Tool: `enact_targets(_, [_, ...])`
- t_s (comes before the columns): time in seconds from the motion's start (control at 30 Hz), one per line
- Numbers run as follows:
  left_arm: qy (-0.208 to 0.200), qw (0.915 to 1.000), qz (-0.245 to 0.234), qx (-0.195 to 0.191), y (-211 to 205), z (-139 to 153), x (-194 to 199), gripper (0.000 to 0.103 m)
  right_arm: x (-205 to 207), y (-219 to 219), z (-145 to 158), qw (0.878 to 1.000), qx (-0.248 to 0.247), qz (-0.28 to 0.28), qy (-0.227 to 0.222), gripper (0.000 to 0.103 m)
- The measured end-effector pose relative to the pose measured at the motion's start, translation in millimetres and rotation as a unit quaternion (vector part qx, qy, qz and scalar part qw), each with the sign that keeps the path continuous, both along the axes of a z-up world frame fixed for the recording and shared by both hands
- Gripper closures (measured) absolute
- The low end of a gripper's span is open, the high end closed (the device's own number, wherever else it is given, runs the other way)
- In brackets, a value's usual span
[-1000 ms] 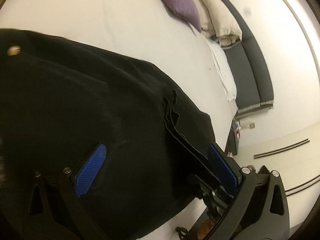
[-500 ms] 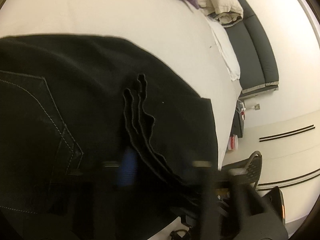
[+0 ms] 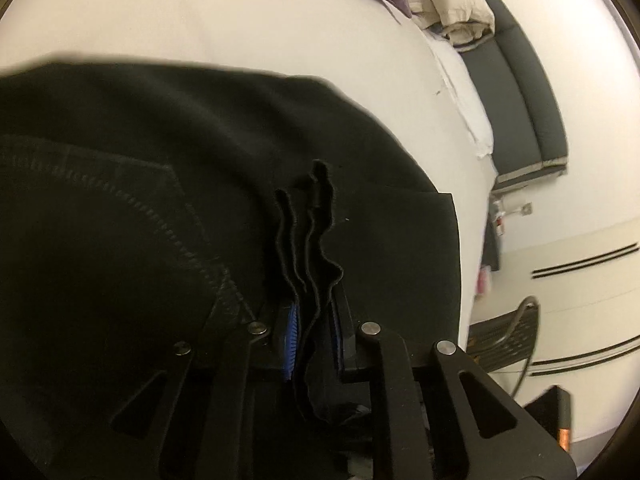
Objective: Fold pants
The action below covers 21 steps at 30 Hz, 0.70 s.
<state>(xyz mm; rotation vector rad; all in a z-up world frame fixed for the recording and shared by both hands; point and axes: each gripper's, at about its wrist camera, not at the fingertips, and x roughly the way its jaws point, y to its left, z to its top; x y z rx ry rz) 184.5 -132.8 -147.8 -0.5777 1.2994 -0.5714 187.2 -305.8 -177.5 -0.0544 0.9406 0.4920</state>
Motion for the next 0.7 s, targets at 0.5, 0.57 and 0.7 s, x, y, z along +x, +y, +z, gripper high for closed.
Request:
enact_targets(0.5, [-0.117, 0.9916, -0.049, 0.024, -33, 52, -48, 0.083, 66, -169, -7, 0.951, 0.245, -0.175, 0.069, 0.041])
enact_targets(0.57, [-0.084, 0.9925, -0.076, 0.047, -52, 20, -51, 0.083, 74, -187, -28, 0.946, 0.257, -0.177, 0.082, 0.061])
enact_targets(0.7, [-0.112, 0.9909, -0.072, 0.015, -39, 14, -68, 0.083, 60, -212, 2, 0.937, 0.25, -0.23, 0.077, 0.068])
